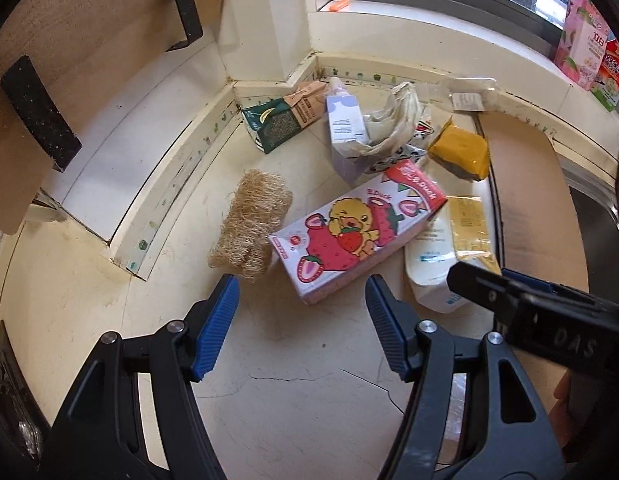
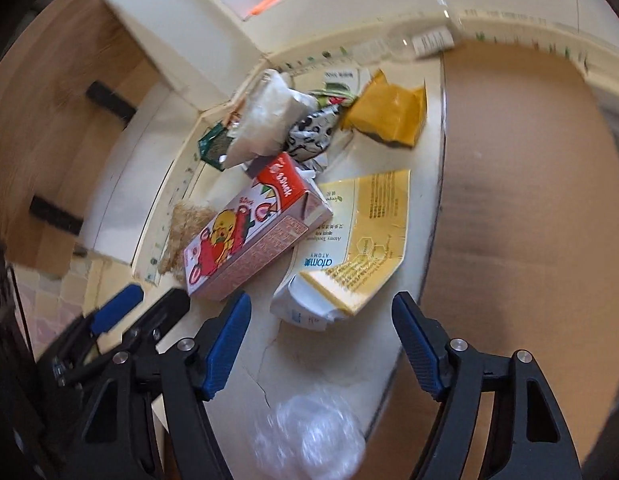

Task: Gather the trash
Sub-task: 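Grasp the white-and-yellow carton with the right tool, then grasp the pink B.Duck carton with the left tool while the right holds its carton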

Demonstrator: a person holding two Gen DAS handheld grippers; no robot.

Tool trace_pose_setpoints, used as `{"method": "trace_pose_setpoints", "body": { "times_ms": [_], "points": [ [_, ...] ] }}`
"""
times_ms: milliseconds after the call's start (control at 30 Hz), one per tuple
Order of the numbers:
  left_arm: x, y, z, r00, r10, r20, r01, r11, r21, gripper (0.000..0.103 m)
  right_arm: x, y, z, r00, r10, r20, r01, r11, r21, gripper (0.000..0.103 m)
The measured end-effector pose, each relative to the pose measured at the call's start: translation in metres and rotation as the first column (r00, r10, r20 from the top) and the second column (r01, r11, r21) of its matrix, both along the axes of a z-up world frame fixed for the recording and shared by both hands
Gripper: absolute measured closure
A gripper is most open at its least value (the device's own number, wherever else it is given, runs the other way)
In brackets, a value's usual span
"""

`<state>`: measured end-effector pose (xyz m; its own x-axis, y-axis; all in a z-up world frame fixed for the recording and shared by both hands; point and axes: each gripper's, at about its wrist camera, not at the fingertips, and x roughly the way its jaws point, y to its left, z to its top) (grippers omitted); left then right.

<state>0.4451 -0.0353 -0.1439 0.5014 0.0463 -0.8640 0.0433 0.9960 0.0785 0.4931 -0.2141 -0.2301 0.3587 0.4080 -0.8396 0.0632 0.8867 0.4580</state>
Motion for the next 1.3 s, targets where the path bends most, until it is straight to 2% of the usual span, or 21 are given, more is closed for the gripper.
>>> {"method": "trace_pose_setpoints", "body": {
  "times_ms": [133,167,233,300,333,533,733,933,1100,1200,1300],
  "points": [
    [0.003,0.004,-0.001,1.000,-0.002,-0.005,0.002,1.000,0.010,0.040,0.011,0.003,-0.014,0.999,-0.025,-0.038,0.027,0.999,0.038,0.029],
    [0.003,0.004,-0.001,1.000,-0.002,-0.004,0.002,1.000,0.013,0.040,0.013,0.005,-0.016,0.999,-0.029,-0.045,0.031,0.999,0.041,0.032],
    [0.003,0.005,-0.001,1.000,-0.005,-0.003,0.006,1.000,0.018,0.040,0.017,0.006,-0.021,0.998,-0.034,-0.047,0.036,0.998,0.055,0.043],
    [0.003,0.007,0.000,1.000,-0.007,-0.002,0.007,1.000,0.020,0.040,0.021,0.008,-0.025,0.997,-0.032,-0.065,0.038,0.995,0.089,0.060],
    [0.003,0.007,0.001,1.000,-0.008,-0.003,0.008,1.000,0.022,0.040,0.021,0.008,-0.025,0.997,-0.037,-0.069,0.044,0.994,0.099,0.062],
    [0.005,0.004,0.005,0.999,-0.039,-0.018,0.039,0.999,-0.002,0.040,0.007,0.006,-0.002,0.999,-0.041,0.009,0.041,0.998,0.041,0.064],
    [0.016,-0.001,0.003,0.992,-0.106,-0.071,0.100,0.991,-0.085,0.040,-0.014,-0.015,0.021,0.996,-0.058,0.061,0.057,0.998,0.006,0.065],
    [0.035,-0.014,-0.005,0.968,-0.229,-0.105,0.217,0.969,-0.116,0.040,-0.032,-0.036,0.036,0.993,-0.071,0.095,0.073,0.997,-0.022,0.065],
    [0.055,-0.029,-0.020,0.924,-0.352,-0.148,0.350,0.936,-0.036,0.040,-0.037,-0.048,0.034,0.993,-0.077,0.094,0.078,0.997,-0.009,0.065],
    [0.063,-0.036,-0.030,0.907,-0.386,-0.170,0.397,0.917,0.033,0.040,-0.038,-0.048,0.029,0.992,-0.079,0.102,0.081,0.997,-0.009,0.065],
    [0.067,-0.044,-0.037,0.882,-0.436,-0.177,0.453,0.889,0.069,0.038,-0.038,-0.048,0.025,0.992,-0.082,0.099,0.083,0.997,-0.001,0.065]
  ]
}}
